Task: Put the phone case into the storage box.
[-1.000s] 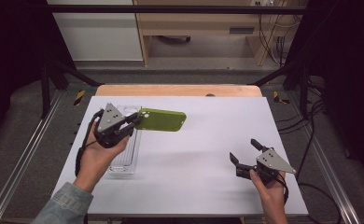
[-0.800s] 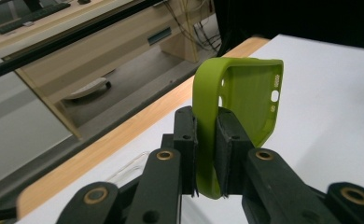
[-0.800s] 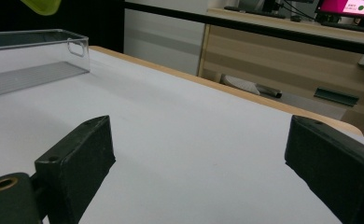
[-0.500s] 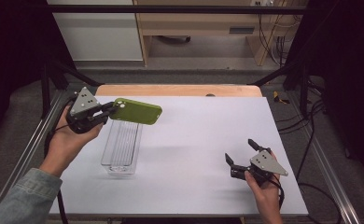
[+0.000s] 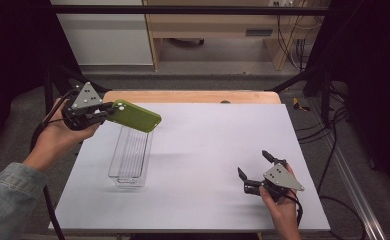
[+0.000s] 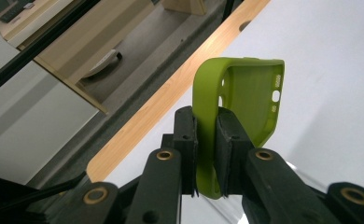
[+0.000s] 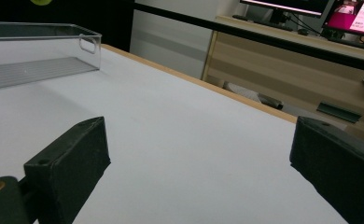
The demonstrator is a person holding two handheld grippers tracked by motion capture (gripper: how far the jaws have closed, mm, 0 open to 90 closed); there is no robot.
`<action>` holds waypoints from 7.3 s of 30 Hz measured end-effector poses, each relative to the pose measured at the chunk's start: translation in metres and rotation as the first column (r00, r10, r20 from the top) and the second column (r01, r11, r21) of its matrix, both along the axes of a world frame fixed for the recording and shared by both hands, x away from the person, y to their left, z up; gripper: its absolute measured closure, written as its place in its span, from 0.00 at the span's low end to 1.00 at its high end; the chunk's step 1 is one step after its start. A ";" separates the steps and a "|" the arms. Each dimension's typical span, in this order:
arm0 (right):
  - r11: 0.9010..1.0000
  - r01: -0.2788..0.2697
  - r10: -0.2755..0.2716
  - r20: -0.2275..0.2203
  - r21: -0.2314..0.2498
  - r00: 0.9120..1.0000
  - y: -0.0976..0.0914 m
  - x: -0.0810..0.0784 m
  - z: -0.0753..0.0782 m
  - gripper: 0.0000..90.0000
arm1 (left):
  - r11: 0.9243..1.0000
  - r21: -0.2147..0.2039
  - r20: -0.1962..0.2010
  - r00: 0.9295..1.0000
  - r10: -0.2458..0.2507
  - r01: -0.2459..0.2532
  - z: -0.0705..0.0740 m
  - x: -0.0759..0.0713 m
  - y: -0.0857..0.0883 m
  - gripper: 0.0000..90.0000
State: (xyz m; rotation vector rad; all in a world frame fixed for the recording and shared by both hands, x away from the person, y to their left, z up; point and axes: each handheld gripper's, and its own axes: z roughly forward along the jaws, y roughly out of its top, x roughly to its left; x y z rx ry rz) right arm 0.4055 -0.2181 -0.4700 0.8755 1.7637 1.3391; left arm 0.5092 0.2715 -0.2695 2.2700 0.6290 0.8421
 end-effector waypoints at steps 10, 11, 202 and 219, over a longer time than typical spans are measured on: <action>1.000 -0.009 0.009 0.011 0.013 1.000 -0.001 -0.002 0.001 0.05 | 0.994 0.106 0.044 0.999 0.014 -0.018 0.002 0.002 0.003 0.89; 1.000 -0.011 0.011 0.012 0.015 1.000 -0.001 -0.002 0.001 0.04 | 0.993 0.118 0.034 0.999 0.014 -0.018 0.003 0.004 0.003 0.89; 0.991 -0.082 0.087 -0.043 0.106 0.995 -0.004 0.001 -0.007 0.03 | 0.756 0.639 -0.031 0.986 -0.162 0.144 -0.071 0.108 -0.060 0.87; 0.990 -0.082 0.088 -0.050 0.114 0.995 -0.004 0.001 -0.007 0.03 | 0.751 0.649 -0.006 0.988 -0.156 0.122 -0.075 0.113 -0.062 0.87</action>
